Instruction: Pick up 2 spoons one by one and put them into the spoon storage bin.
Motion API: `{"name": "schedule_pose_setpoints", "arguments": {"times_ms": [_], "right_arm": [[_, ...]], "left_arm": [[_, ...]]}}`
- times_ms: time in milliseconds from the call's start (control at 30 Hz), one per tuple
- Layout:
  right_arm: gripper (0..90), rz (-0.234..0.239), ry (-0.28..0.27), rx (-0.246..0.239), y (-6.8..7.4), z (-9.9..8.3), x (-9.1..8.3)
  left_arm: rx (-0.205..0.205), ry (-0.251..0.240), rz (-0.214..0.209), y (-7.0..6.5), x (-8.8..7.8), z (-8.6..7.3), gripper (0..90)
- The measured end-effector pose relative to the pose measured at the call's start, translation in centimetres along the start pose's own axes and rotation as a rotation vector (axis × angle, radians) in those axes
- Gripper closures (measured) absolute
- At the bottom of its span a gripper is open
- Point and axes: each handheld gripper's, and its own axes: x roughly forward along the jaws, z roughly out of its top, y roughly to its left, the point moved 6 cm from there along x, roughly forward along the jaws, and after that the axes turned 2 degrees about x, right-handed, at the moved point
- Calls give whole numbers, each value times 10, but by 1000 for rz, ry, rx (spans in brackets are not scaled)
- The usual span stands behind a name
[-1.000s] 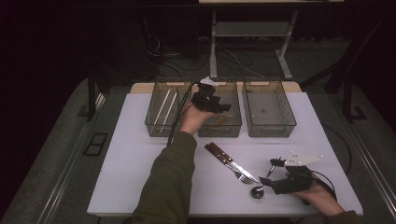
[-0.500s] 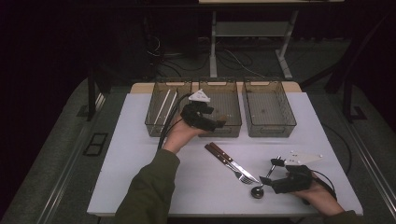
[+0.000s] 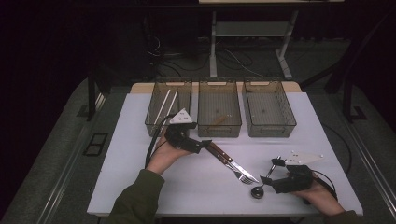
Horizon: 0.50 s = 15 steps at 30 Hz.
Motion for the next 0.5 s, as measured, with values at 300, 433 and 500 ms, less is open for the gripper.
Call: {"name": "schedule_pose_setpoints", "arguments": {"times_ms": [300,433,500], "right_arm": [[152,-2,-1,-1,0,0,-1],[153,-3,-3,-5,0,0,-1],[152,-4,-3,-3,-1,1,-2]], "left_arm": [[9,13,-6,-15,-20,-34,0],[9,18,-3,-19,-28,-48,0],[3,17,4,-20,-33,-53,0]]}}
